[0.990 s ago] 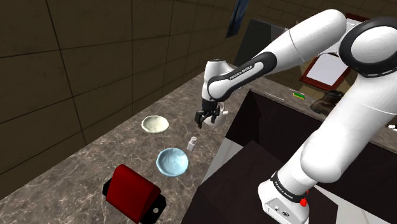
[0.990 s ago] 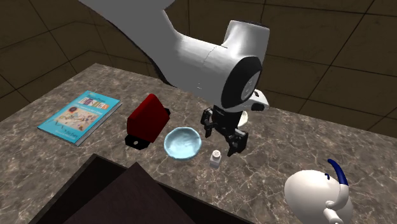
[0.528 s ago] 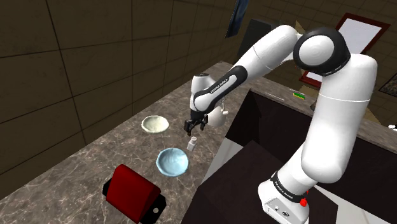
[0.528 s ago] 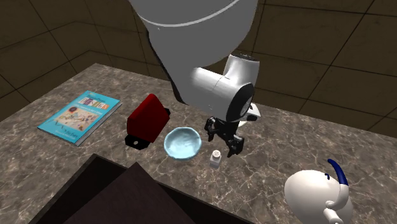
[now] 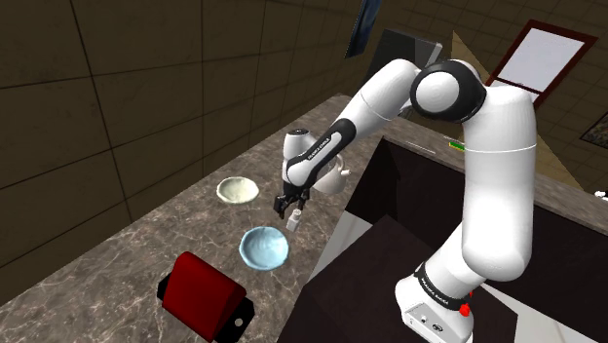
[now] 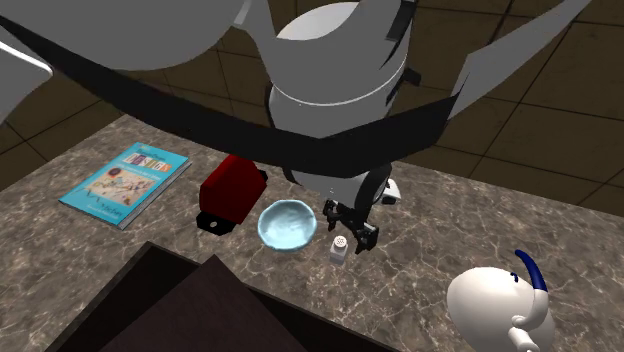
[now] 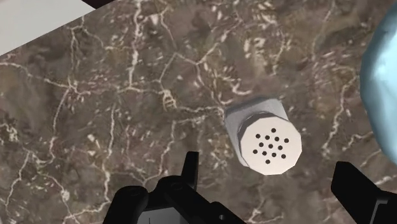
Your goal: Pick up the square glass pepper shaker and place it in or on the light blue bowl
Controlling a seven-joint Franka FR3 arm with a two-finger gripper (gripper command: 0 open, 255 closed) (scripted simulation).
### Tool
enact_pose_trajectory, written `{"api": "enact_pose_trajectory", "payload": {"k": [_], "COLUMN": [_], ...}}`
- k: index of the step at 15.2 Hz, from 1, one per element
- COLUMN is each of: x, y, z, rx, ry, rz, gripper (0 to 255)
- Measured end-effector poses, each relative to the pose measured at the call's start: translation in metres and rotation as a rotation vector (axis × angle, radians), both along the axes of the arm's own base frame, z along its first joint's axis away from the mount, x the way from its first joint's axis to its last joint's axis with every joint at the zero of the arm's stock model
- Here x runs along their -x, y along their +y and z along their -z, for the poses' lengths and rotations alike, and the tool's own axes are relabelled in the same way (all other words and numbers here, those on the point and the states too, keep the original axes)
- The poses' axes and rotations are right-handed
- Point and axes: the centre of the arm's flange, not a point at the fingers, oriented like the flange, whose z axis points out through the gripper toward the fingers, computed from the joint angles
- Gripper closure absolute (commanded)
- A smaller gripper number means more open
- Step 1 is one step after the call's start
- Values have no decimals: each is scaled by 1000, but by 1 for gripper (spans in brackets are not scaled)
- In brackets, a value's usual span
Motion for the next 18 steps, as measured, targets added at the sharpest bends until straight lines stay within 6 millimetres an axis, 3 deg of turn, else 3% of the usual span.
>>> {"api": "enact_pose_trajectory", "payload": {"k": [4, 10, 11, 18], "x": [3, 3, 3, 3], "y": [-1, -1, -1, 0], "z": [16, 18, 18, 18], "rx": [0, 0, 0, -1], "ry": [0, 0, 0, -1], "rz": [0, 0, 0, -1], "gripper": [0, 0, 255, 255]}}
